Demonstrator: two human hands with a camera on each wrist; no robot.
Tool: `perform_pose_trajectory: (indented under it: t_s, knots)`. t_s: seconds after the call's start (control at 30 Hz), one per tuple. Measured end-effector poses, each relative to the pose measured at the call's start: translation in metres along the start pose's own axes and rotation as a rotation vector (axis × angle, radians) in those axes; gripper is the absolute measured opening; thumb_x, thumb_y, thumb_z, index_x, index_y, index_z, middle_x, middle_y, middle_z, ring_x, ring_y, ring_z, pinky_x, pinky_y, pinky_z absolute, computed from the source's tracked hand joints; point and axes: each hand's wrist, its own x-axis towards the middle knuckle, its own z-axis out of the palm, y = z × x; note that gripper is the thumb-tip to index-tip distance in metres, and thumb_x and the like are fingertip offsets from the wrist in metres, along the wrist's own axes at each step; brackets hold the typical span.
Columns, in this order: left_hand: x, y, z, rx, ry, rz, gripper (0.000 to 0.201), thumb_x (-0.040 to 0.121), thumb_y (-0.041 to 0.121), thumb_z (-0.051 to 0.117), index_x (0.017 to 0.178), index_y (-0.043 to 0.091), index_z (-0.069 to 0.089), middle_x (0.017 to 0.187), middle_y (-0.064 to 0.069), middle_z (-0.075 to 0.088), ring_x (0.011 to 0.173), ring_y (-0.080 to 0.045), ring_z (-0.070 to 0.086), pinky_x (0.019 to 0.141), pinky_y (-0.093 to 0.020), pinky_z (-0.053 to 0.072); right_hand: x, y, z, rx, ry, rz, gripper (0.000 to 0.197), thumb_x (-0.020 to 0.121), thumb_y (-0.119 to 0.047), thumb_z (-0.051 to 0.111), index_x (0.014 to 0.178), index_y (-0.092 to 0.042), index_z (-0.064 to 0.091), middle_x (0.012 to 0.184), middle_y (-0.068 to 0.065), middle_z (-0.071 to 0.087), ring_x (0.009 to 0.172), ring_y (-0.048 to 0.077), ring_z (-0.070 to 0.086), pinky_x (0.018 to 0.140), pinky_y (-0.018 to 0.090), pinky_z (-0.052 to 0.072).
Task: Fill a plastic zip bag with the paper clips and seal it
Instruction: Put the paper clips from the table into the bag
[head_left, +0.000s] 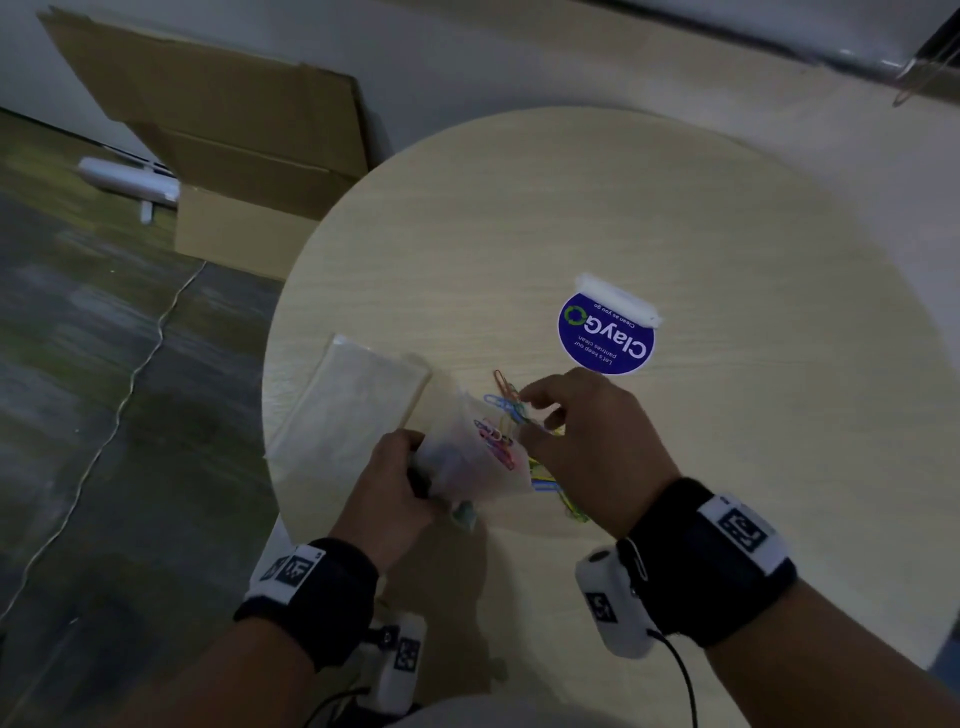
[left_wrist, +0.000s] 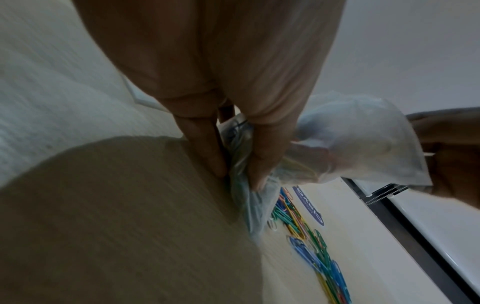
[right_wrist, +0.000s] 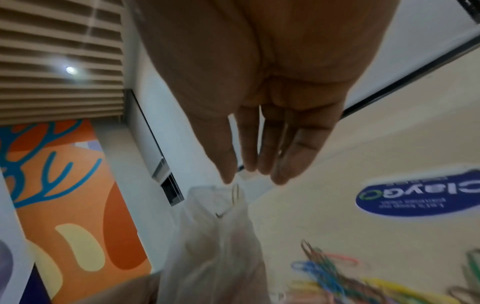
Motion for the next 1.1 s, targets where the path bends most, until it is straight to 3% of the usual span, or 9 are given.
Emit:
perform_pose_trajectory:
  t_s: [0.13, 0.3, 0.4, 0.47, 0.57, 0.73, 0.83, 1.0, 1.1]
  knots:
    - [0.000, 0.002, -0.003, 0.029, -0.015, 0.009, 0.058, 0.059, 0.018, 0.083, 0.100, 0.039, 0.048, 0.107, -0.006, 0.062, 0.091, -0.019, 0.066, 0.080, -0.042, 0.056, 0.001, -0.002, 0.016, 0.007, -0.081, -0.003, 0.012, 0.077, -0.020, 0.065, 0.086, -0.023, 0.073, 0.087, 0.003, 0.072, 0.083, 0.023, 0.066, 0.076, 0.031, 0.048]
    - [-0.004, 0.000, -0.006, 0.024, -0.020, 0.016, 0.058, 0.071, 0.006, 0.085, 0.113, 0.025, 0.051, 0.106, 0.010, 0.061, 0.092, -0.001, 0.061, 0.073, -0.022, 0.054, -0.007, -0.010, 0.013, 0.047, 0.035, -0.098, 0.017, 0.077, -0.015, 0.064, 0.091, -0.020, 0.073, 0.086, 0.002, 0.070, 0.078, 0.021, 0.064, 0.074, 0.031, 0.051]
    - [-0.005, -0.004, -0.011, 0.077, -0.053, 0.031, 0.062, 0.070, 0.006, 0.082, 0.120, 0.024, 0.050, 0.110, 0.003, 0.062, 0.097, -0.009, 0.062, 0.080, -0.026, 0.053, -0.007, -0.010, 0.017, 0.029, 0.016, -0.097, 0.017, 0.076, -0.015, 0.064, 0.090, -0.020, 0.073, 0.086, 0.002, 0.069, 0.078, 0.020, 0.064, 0.074, 0.032, 0.052]
    - [-0.003, -0.004, -0.015, 0.114, -0.055, 0.054, 0.059, 0.071, 0.007, 0.081, 0.119, 0.022, 0.050, 0.109, 0.003, 0.061, 0.096, -0.012, 0.062, 0.081, -0.030, 0.053, -0.007, -0.005, 0.017, 0.131, 0.040, -0.075, 0.017, 0.079, -0.017, 0.067, 0.094, -0.021, 0.074, 0.087, -0.001, 0.069, 0.073, 0.011, 0.064, 0.071, 0.024, 0.051]
    - [-0.002, -0.004, -0.019, 0.122, -0.063, 0.082, 0.054, 0.072, 0.004, 0.081, 0.112, 0.022, 0.050, 0.103, 0.005, 0.060, 0.087, -0.003, 0.061, 0.070, -0.024, 0.050, -0.012, 0.029, 0.009, 0.241, 0.087, 0.105, 0.025, 0.082, -0.029, 0.072, 0.106, -0.026, 0.068, 0.092, -0.007, 0.067, 0.073, 0.003, 0.061, 0.063, 0.007, 0.042]
    - [0.000, -0.014, -0.017, 0.114, -0.046, 0.100, 0.063, 0.067, -0.001, 0.084, 0.115, 0.020, 0.049, 0.102, 0.001, 0.063, 0.087, -0.007, 0.063, 0.072, -0.029, 0.052, -0.035, 0.108, 0.024, -0.151, -0.089, 0.485, 0.067, 0.067, -0.050, 0.074, 0.121, -0.017, 0.051, 0.112, 0.010, 0.051, 0.103, 0.034, 0.055, 0.087, 0.037, 0.046]
    - [0.001, -0.017, -0.016, 0.103, -0.036, 0.099, 0.068, 0.065, 0.000, 0.086, 0.116, 0.024, 0.048, 0.104, 0.000, 0.064, 0.089, -0.011, 0.065, 0.076, -0.032, 0.055, -0.037, 0.111, 0.040, -0.225, -0.052, 0.436, 0.071, 0.061, -0.054, 0.072, 0.117, -0.016, 0.051, 0.106, 0.009, 0.047, 0.100, 0.037, 0.051, 0.086, 0.041, 0.044]
    - [0.001, -0.017, -0.015, 0.101, -0.032, 0.102, 0.066, 0.066, -0.001, 0.084, 0.115, 0.024, 0.048, 0.104, -0.002, 0.064, 0.089, -0.014, 0.066, 0.078, -0.039, 0.058, -0.009, 0.089, 0.053, -0.205, -0.040, 0.388, 0.086, 0.064, -0.070, 0.065, 0.127, -0.015, 0.045, 0.115, 0.009, 0.044, 0.104, 0.030, 0.044, 0.091, 0.039, 0.042]
    - [-0.001, -0.016, -0.016, 0.110, -0.038, 0.088, 0.066, 0.068, 0.000, 0.083, 0.118, 0.024, 0.048, 0.104, 0.002, 0.063, 0.090, -0.010, 0.066, 0.080, -0.041, 0.058, 0.004, 0.078, 0.060, -0.291, -0.073, 0.290, 0.072, 0.067, -0.059, 0.068, 0.120, -0.013, 0.049, 0.112, 0.010, 0.048, 0.099, 0.030, 0.045, 0.087, 0.038, 0.040]
